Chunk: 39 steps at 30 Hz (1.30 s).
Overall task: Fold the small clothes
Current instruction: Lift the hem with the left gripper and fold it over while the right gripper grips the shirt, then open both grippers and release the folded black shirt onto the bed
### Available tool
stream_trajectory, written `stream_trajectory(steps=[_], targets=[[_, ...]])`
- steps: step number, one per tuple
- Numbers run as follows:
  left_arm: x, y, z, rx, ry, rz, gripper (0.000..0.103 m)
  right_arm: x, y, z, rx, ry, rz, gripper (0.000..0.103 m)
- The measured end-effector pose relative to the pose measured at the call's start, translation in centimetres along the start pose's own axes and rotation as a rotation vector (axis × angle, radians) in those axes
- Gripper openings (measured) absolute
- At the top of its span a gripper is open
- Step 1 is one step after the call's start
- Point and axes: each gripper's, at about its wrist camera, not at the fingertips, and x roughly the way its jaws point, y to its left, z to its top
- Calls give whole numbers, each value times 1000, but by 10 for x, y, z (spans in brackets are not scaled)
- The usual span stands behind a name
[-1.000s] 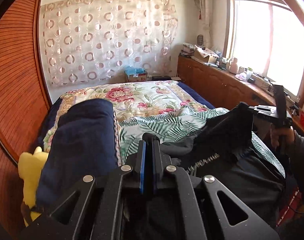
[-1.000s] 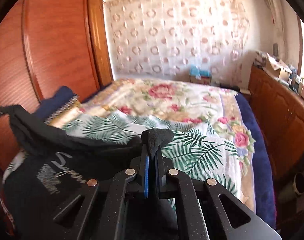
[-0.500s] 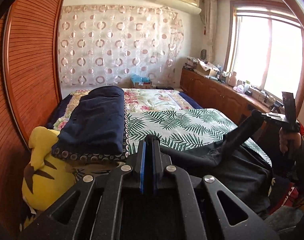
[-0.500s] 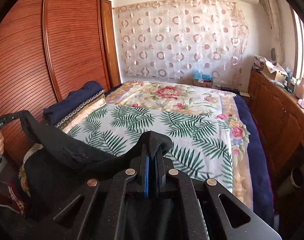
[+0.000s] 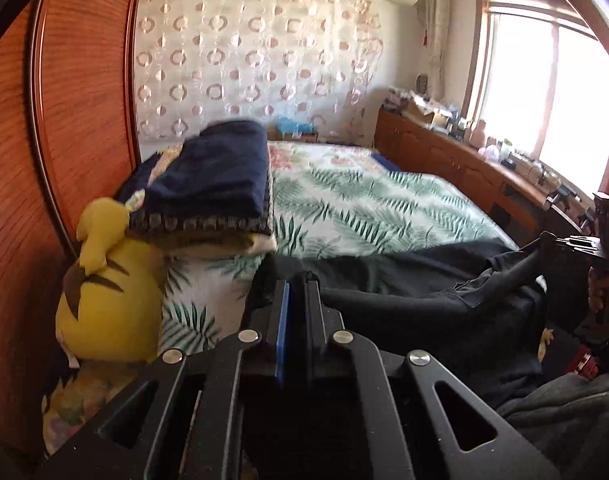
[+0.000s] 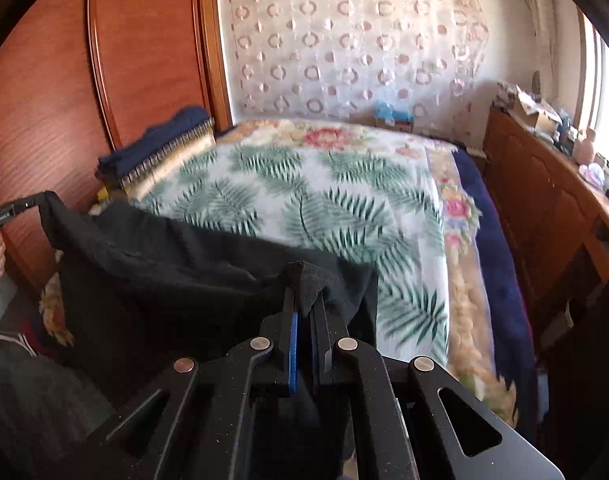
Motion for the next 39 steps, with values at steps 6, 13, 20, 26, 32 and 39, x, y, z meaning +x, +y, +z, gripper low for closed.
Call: stream_trajectory(steps=[6, 13, 20, 26, 32, 39], targets=[[15, -1, -18, -21, 68, 26, 7, 27, 5, -15, 28, 63, 3, 4], [8, -8, -13, 13, 42, 38, 18, 22, 8, -3, 23, 39, -6, 6], [-1, -1, 3, -5, -10, 36, 68, -5, 12, 14, -25, -34, -25, 42], [11, 8, 15, -22, -22, 27, 81, -3, 10, 22, -58, -55, -74, 54], [55, 16, 35, 15, 34, 54, 81, 40, -2, 23, -37, -3, -84, 60], [102, 21, 56, 40, 90, 14, 81, 94, -20, 28, -1, 72, -77, 60]])
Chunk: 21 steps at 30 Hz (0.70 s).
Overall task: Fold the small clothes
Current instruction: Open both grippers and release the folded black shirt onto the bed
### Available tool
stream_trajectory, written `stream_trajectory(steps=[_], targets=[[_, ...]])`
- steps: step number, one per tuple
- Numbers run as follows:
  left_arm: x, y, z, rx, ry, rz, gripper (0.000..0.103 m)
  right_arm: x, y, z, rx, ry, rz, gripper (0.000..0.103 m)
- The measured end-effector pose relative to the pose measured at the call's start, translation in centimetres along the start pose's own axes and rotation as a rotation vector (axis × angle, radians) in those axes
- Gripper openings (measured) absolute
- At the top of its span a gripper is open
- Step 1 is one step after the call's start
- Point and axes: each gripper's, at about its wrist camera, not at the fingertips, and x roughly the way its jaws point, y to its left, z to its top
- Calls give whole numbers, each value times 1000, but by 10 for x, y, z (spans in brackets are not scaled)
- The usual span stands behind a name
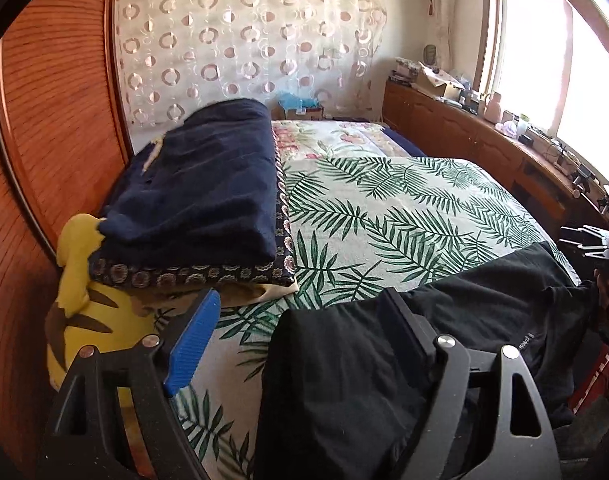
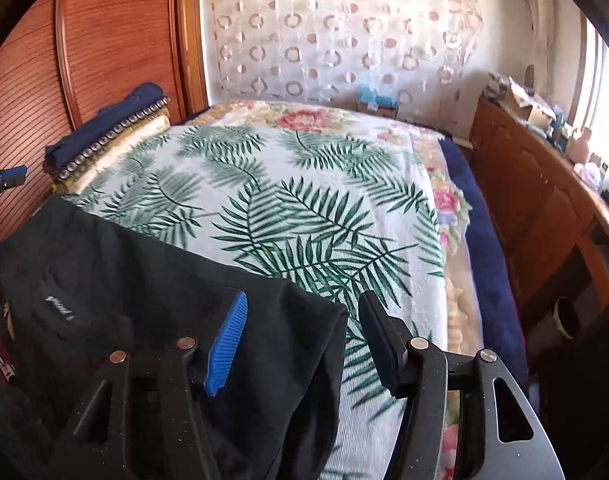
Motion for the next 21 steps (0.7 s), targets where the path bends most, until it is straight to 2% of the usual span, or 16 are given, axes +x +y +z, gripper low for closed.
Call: stream_trajectory(steps=[5, 12, 16, 21], targets=[[34, 6, -5, -33, 100, -60, 81, 18, -2, 4, 20, 35, -1, 60], [60, 15, -24, -55, 176, -31, 81, 36, -7, 3, 35, 62, 5, 60], [65, 18, -32, -70, 202, -71, 66, 40, -10, -1, 60, 91, 27, 60], [64, 15, -34, -70, 206, -97, 58, 39, -11, -3, 64, 91, 40, 60]])
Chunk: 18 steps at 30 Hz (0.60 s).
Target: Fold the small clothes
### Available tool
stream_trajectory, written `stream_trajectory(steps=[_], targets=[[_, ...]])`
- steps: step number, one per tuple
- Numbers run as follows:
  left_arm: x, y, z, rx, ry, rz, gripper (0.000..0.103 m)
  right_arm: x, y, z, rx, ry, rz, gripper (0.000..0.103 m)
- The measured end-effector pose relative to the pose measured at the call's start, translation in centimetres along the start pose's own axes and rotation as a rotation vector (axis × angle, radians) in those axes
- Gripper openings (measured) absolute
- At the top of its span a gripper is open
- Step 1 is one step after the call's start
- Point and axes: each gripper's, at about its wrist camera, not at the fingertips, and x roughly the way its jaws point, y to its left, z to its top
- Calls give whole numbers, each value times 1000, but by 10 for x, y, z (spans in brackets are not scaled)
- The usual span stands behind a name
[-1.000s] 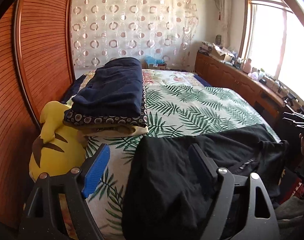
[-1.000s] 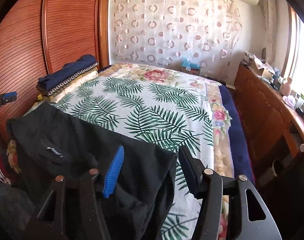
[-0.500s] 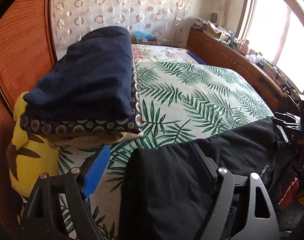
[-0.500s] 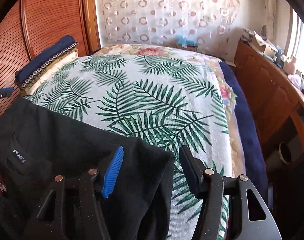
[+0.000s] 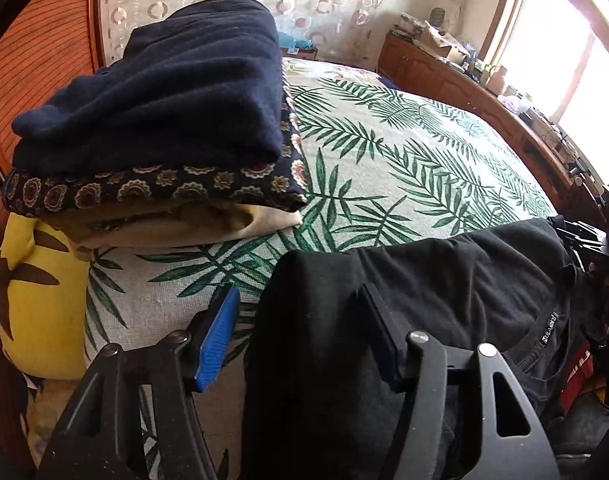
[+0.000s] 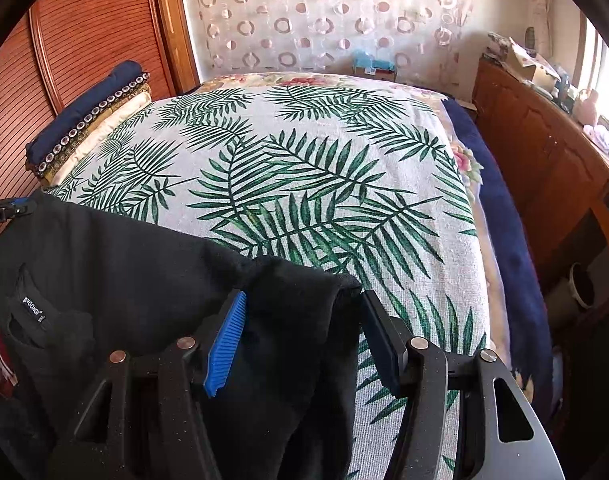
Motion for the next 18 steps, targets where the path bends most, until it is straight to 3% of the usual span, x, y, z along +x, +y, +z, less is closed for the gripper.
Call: stream_trajectory(steps=[2, 3, 4, 5, 7, 10, 18], targets=[[-2, -3, -3, 2, -2, -42, 38, 0, 2, -1, -12, -1, 20, 51], [-4, -6, -5, 7, -4, -71, 31, -2, 5, -2, -23, -3, 37, 39], [-6, -9, -6, 13, -5, -86, 16, -2, 7, -3, -27, 0, 62, 23], [-10, -14, -7, 24, -8, -77, 12, -2, 8, -4, -25, 3, 89, 15], [-21, -25, -6, 44, -25, -62, 11, -12, 15, -6, -33, -15, 137, 14], [-71, -54, -1, 97, -136, -95, 10, -45, 26, -1, -56, -95, 157, 13], [-201, -97, 20, 189, -430, -114, 10, -171, 38, 30, -137, -342, 94, 13]])
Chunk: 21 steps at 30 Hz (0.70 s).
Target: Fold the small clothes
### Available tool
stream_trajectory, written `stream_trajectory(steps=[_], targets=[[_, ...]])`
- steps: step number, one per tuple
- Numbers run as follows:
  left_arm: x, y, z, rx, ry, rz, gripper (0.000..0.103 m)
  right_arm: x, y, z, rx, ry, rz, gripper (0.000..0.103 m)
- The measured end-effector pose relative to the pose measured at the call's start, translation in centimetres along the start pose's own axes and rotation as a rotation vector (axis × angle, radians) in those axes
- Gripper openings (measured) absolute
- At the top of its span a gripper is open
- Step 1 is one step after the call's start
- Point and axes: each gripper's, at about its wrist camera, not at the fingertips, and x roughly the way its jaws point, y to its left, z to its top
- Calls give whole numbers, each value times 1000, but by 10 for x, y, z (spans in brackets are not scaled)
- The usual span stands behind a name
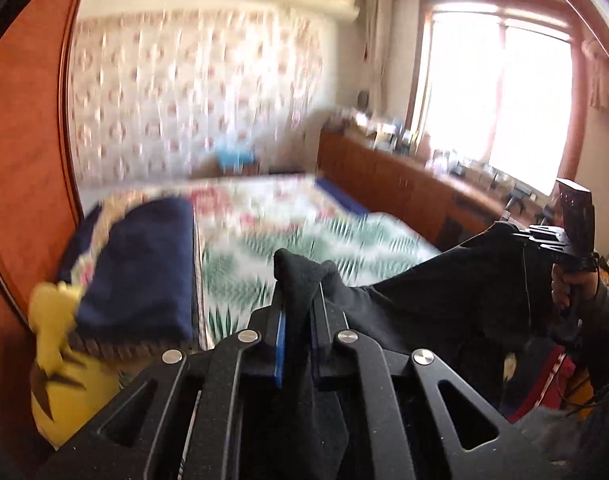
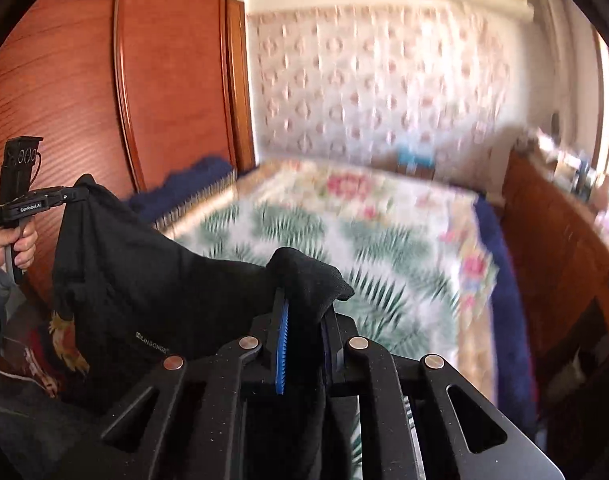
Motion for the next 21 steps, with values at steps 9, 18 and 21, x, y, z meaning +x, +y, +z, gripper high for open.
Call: stream_trajectory(steps=[9, 18, 21], targets=[[-66, -5, 48, 16, -199, 10, 10, -111, -3, 52, -54, -214, -76, 13], [-111, -15, 83, 49, -348, -3, 10, -169, 8, 79, -92, -336, -110, 12], [-113, -13, 88, 61, -361, 17, 10, -183, 14, 82, -111, -359, -120, 12]])
